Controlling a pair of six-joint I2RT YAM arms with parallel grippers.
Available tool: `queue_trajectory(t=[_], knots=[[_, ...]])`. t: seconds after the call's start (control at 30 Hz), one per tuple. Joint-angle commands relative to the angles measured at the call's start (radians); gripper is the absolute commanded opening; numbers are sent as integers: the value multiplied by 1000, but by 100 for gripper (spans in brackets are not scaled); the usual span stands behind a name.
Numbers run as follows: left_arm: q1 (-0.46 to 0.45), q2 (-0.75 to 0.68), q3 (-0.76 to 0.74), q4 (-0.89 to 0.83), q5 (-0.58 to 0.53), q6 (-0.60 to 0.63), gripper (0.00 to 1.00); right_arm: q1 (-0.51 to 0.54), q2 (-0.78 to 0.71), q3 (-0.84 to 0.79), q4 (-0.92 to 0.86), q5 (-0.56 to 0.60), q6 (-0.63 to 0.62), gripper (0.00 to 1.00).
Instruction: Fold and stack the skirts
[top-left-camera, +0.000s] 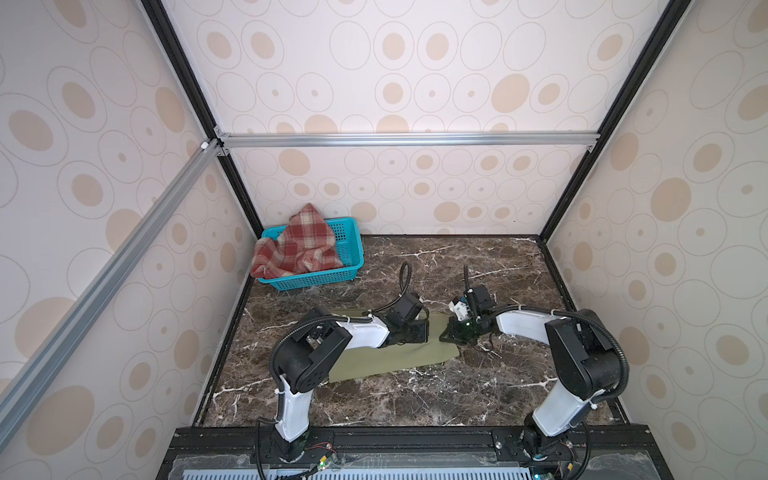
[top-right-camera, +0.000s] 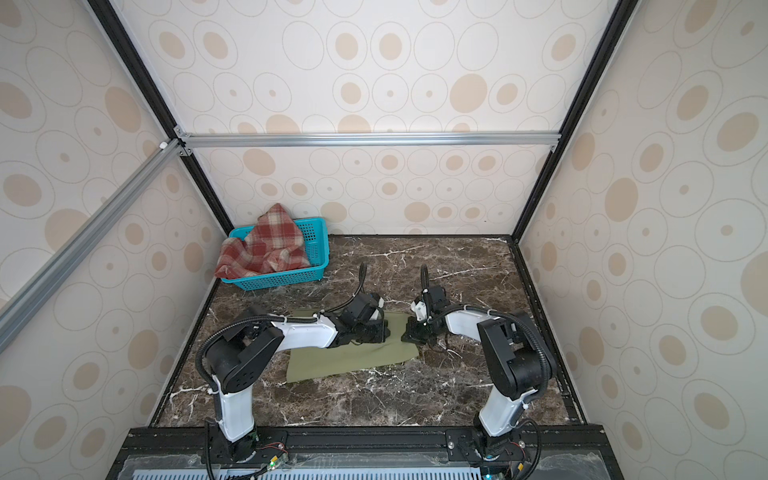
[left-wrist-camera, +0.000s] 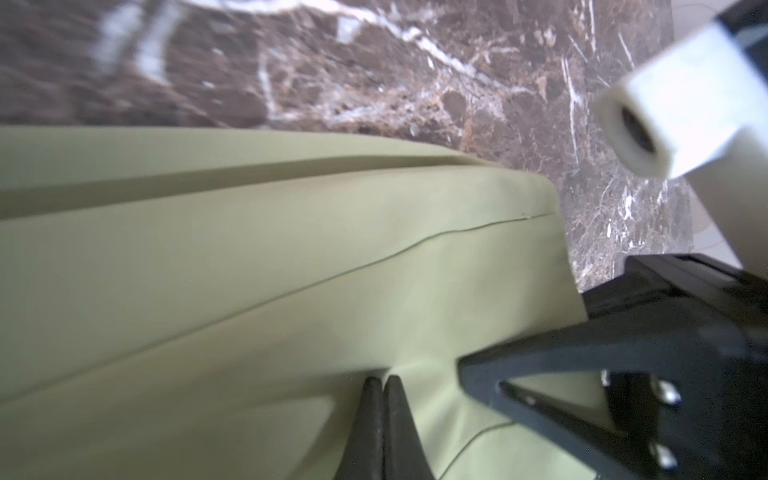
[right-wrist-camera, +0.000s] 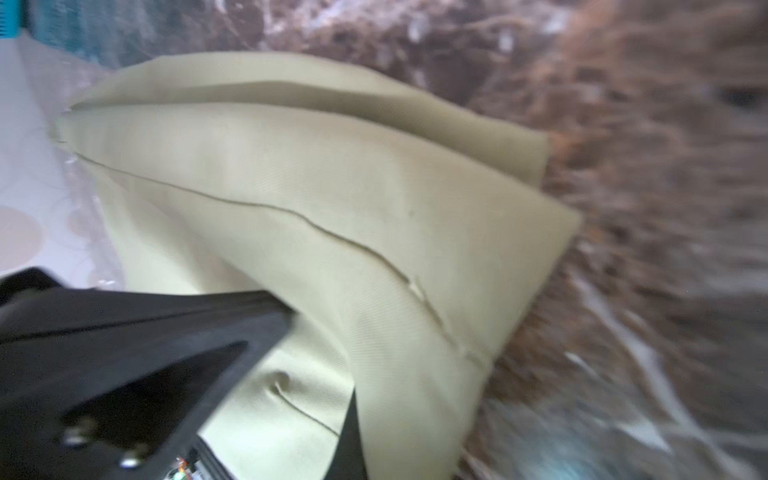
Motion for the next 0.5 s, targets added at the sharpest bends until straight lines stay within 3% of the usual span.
queue_trajectory(t=[0.0,0.2,0.47], knots=[[57,-123,-48,-80,-60,39,0,-15,-45,36,-204,138,-41,0],[144,-314,-216,-126,-110,76,0,-39,-113,137,-386,252,-103,0],[159,-432,-415,-48,-102,38,0,-41,-136,282,-566,380,-185,0]])
